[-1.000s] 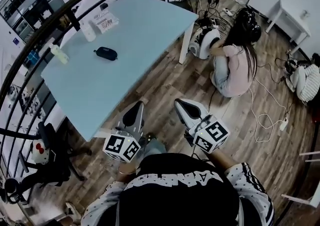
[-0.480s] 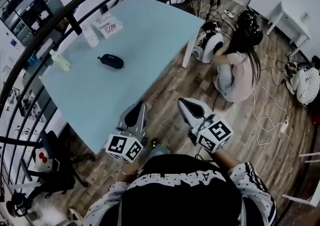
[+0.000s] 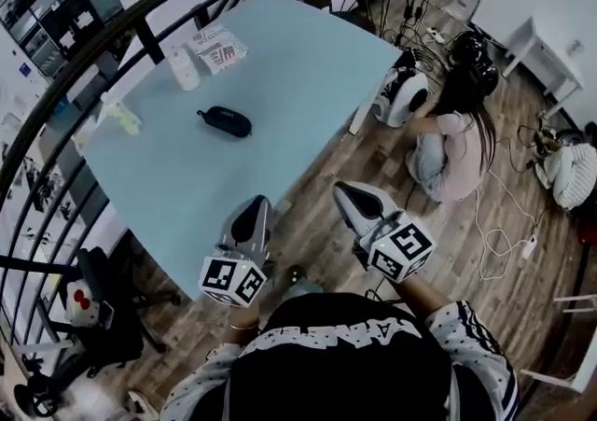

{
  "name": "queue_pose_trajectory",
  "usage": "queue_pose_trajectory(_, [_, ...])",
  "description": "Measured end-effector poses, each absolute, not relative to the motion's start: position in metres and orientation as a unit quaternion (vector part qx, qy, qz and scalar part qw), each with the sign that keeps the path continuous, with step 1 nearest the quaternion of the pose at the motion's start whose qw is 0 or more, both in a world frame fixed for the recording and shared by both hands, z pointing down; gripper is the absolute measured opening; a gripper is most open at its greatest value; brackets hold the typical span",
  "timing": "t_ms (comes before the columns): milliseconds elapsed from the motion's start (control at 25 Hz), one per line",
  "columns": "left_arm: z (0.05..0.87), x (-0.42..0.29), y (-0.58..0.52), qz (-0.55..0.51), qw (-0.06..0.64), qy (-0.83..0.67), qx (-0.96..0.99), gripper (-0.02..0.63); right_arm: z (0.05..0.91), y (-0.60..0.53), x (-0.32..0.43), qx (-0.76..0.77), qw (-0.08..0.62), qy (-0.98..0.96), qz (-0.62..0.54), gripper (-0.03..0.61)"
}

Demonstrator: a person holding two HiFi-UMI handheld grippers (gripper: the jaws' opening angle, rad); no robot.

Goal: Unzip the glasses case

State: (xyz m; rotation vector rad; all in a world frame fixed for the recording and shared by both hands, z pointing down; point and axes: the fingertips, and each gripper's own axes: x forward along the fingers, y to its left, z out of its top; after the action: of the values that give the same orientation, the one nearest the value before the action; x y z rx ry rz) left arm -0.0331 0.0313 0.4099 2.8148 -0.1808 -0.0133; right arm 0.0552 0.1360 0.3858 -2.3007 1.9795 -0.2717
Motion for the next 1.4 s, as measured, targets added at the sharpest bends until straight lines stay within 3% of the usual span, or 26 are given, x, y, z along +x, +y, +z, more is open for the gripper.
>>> queue_pose_trajectory(840, [0.421, -0.05, -0.038, -0.018, 0.164, -0.09, 0.982, 0.0, 0.404, 0.063, 0.052, -0.743, 0.027, 0.66, -0.105, -0.002])
queue_pose_trajectory(1400, [0.396, -0.092, -0.103, -0.03, 0.128, -0.25, 0.959, 0.0, 0.388, -0.041, 0.066, -0.65, 0.047, 0.753, -0.092, 0.006])
